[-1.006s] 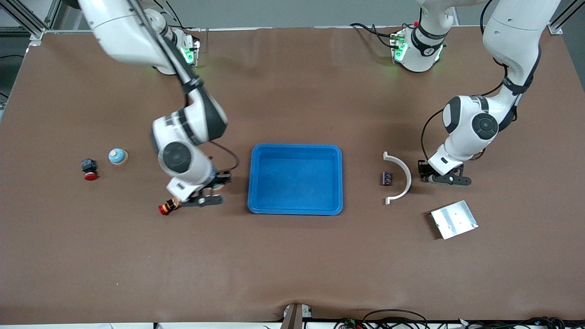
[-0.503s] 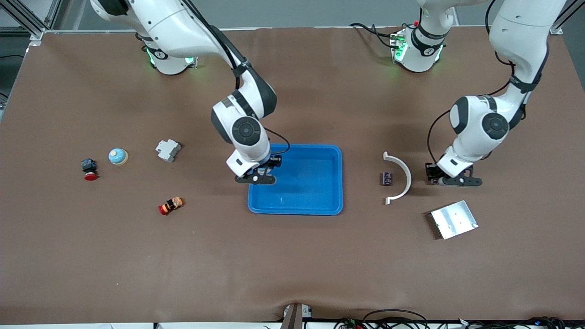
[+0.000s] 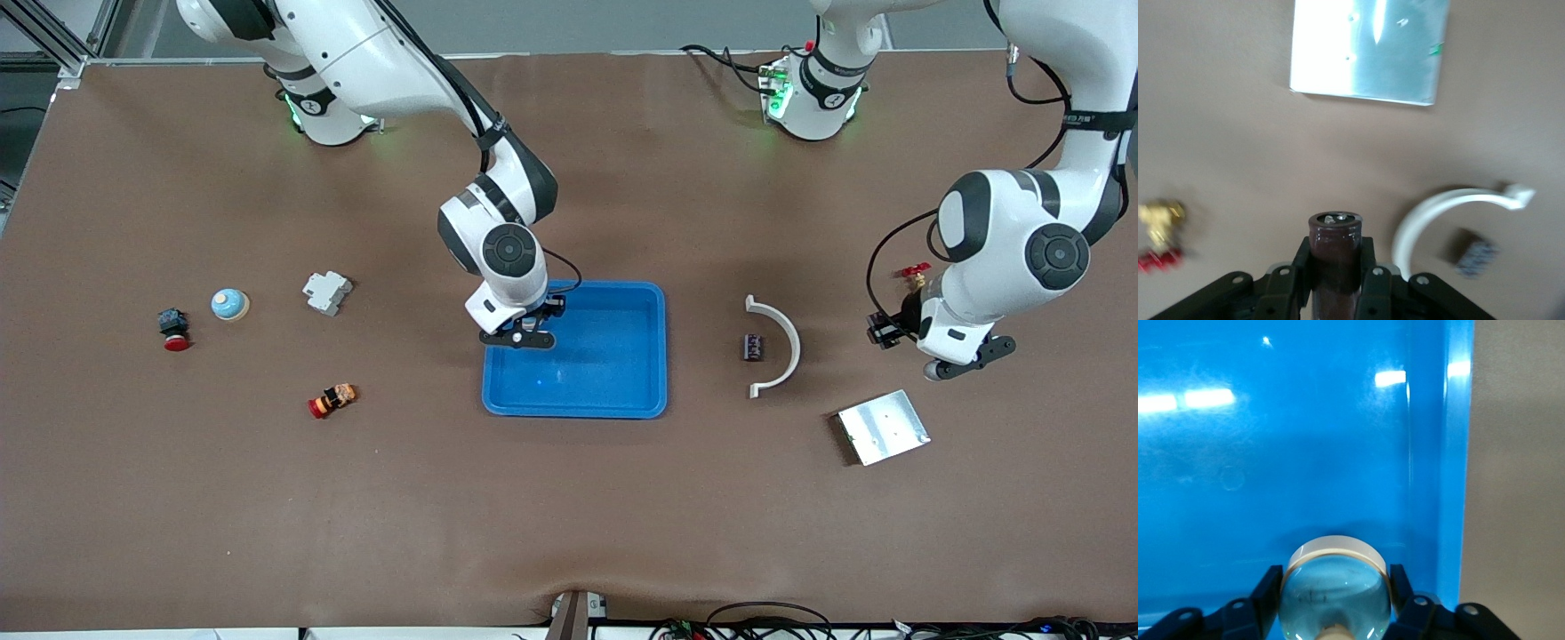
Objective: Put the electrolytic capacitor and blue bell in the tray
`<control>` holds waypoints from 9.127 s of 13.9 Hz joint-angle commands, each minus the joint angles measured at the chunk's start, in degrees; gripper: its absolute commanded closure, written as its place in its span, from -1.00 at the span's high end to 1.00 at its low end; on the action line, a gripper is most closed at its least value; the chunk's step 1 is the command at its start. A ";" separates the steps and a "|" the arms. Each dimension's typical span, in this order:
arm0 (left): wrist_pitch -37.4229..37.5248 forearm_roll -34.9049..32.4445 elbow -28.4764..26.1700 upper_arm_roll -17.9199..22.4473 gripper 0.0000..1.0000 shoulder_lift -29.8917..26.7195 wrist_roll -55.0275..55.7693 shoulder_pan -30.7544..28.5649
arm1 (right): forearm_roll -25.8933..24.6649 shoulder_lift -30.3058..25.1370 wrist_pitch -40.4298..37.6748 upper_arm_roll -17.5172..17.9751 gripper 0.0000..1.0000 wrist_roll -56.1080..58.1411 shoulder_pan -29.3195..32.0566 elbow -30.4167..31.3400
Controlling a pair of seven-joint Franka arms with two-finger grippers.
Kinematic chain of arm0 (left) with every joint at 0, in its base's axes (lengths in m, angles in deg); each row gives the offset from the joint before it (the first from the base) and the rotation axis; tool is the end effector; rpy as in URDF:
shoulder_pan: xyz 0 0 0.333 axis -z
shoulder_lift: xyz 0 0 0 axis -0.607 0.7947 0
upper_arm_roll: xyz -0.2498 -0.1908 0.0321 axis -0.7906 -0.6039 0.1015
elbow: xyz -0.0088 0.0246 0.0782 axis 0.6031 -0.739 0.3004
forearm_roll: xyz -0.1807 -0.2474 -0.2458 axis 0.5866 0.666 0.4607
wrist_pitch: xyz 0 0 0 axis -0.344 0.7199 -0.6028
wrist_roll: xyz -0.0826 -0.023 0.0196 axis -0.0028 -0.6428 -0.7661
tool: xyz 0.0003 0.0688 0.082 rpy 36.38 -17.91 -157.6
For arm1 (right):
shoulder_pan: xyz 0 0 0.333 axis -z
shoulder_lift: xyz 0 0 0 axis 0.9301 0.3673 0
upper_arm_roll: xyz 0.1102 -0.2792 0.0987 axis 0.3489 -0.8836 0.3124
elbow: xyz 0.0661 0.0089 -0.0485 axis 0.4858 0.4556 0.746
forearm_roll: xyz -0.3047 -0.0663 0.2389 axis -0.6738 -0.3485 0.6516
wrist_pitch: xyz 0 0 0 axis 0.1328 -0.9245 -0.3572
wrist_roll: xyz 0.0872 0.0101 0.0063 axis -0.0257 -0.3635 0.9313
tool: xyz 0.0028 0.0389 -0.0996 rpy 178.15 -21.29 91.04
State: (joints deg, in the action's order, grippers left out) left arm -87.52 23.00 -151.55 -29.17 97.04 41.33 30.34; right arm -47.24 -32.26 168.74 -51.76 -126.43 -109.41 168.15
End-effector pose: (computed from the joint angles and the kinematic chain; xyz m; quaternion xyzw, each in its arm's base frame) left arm 0.5796 -0.0433 0.3330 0.9682 0.2478 -0.0333 0.0124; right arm 0.5084 0.4440 0.2023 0.9972 -0.0426 -0.0597 0.0163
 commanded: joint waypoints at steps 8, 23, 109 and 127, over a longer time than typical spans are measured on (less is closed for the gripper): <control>-3.27 -0.52 8.17 -9.24 -1.00 6.97 57.92 8.07 | 0.53 -2.09 -4.77 -0.69 1.00 1.43 7.28 -2.36; -2.84 -11.96 28.39 -6.00 -1.00 27.90 95.78 26.61 | -7.89 -23.35 -9.80 -1.21 1.00 46.40 40.41 20.75; -30.87 -19.08 -10.54 -0.36 1.00 12.00 -4.77 13.71 | 6.16 7.57 -3.04 0.46 -1.00 5.66 6.86 -15.62; -31.40 -18.81 -8.87 -0.36 -1.00 13.76 -3.19 14.50 | 7.31 -2.61 -20.31 -1.65 1.00 14.96 18.53 -15.10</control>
State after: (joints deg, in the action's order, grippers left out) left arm -118.59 5.10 -160.82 -29.27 110.87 37.32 44.86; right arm -38.88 -29.43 155.67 -53.43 -114.53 -95.12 151.29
